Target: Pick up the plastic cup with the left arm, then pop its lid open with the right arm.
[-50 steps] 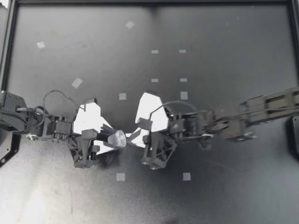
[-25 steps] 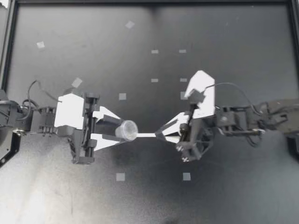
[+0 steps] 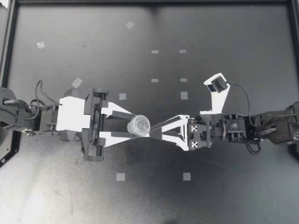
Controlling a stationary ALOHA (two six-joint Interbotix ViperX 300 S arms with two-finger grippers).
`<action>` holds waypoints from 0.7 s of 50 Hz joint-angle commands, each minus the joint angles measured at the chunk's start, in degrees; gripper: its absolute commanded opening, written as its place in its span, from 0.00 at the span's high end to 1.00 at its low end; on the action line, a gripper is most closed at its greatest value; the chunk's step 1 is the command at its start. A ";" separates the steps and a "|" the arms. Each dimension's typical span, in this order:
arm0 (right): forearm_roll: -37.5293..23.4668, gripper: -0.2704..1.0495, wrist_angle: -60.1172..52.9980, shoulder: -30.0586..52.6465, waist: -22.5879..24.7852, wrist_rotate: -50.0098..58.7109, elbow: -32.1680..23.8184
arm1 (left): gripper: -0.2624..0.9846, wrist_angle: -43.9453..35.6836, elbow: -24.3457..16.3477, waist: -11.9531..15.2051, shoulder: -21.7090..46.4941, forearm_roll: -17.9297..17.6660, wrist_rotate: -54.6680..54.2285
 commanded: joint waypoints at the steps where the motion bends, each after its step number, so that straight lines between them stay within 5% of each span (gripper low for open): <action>1: -0.09 0.30 -0.97 -0.62 -0.18 0.00 -1.14 | 0.69 -0.79 -0.79 -0.09 -1.14 0.00 -0.09; 35: -2.29 0.30 -12.74 -6.68 -2.37 -2.72 -0.97 | 0.69 -0.97 -0.18 -0.09 -0.79 -0.09 -0.44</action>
